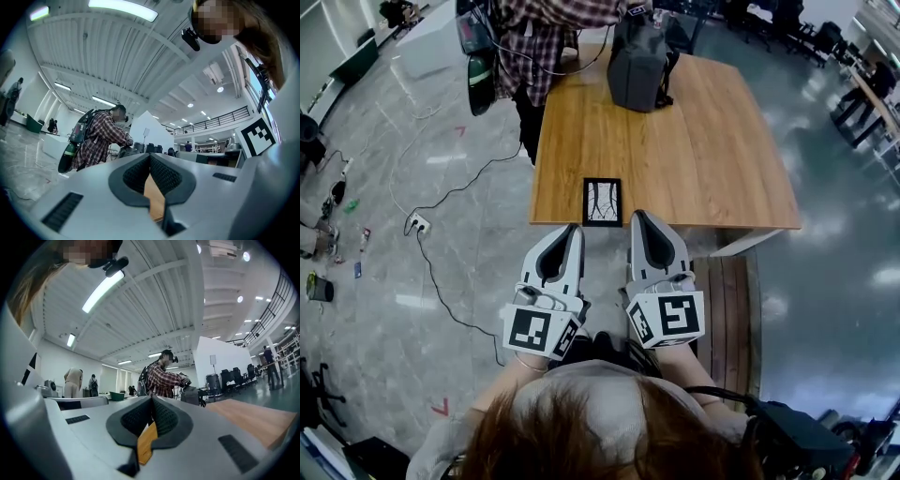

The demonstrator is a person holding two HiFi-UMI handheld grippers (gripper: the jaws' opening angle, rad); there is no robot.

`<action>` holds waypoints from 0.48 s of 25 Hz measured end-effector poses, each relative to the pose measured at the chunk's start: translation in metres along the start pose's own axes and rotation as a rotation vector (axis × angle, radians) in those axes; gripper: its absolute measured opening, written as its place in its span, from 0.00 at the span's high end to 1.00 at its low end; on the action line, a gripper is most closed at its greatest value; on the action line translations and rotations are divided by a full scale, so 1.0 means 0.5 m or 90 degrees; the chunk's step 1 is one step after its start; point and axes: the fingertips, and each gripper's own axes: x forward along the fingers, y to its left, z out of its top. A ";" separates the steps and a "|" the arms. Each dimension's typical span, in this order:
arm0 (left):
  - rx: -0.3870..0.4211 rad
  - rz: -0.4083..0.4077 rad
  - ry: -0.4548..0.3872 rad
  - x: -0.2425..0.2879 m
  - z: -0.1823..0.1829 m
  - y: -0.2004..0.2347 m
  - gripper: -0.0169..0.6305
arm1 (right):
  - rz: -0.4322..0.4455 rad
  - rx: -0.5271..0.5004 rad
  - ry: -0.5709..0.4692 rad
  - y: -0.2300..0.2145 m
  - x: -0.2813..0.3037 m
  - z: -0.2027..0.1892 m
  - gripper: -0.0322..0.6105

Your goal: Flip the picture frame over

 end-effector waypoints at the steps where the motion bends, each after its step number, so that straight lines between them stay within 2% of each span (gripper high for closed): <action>1: 0.001 -0.002 0.000 0.001 0.001 -0.002 0.96 | 0.001 0.003 0.003 0.002 0.000 -0.001 0.93; 4: 0.005 -0.006 0.002 0.000 0.003 -0.012 0.96 | 0.011 0.032 0.011 0.006 -0.003 -0.006 0.93; 12: 0.005 -0.013 0.005 -0.010 -0.004 -0.026 0.96 | 0.032 0.050 0.018 0.021 -0.011 -0.018 0.93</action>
